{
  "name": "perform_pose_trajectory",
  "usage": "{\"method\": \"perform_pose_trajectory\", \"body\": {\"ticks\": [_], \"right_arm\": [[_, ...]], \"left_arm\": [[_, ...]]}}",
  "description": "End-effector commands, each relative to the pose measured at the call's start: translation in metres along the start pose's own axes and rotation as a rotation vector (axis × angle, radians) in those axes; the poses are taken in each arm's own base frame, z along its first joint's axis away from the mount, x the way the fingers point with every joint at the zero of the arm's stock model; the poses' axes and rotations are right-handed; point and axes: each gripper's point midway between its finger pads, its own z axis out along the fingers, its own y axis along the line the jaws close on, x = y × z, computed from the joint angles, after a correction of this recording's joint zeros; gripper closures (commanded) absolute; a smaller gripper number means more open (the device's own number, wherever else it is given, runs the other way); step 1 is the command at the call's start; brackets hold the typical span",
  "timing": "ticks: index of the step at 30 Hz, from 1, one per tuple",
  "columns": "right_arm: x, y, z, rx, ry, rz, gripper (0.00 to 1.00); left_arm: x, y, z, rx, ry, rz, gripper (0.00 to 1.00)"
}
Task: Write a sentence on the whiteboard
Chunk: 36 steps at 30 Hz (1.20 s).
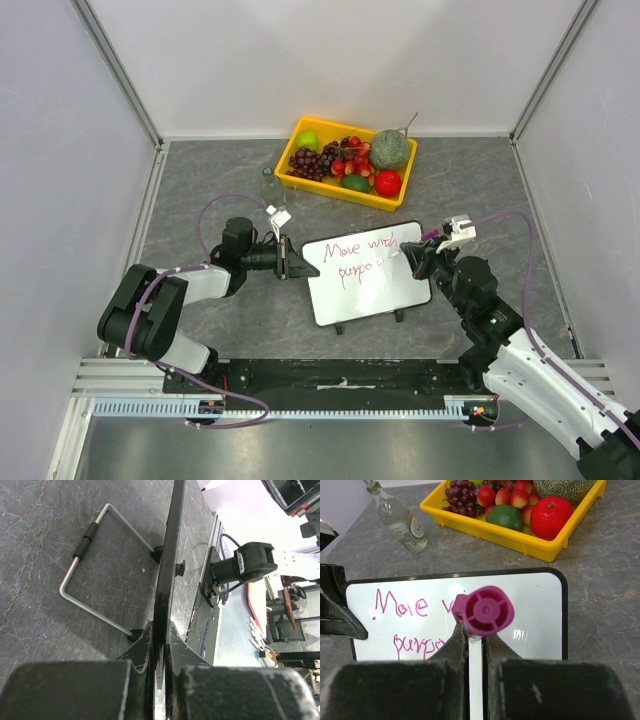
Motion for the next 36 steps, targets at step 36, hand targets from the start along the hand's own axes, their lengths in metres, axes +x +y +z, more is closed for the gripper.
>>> {"method": "perform_pose_trajectory", "body": {"ticks": [36], "right_arm": [[0.046, -0.012, 0.001, 0.02, 0.084, 0.039, 1.0]], "left_arm": [[0.024, 0.022, -0.003, -0.071, 0.047, -0.027, 0.98]]}}
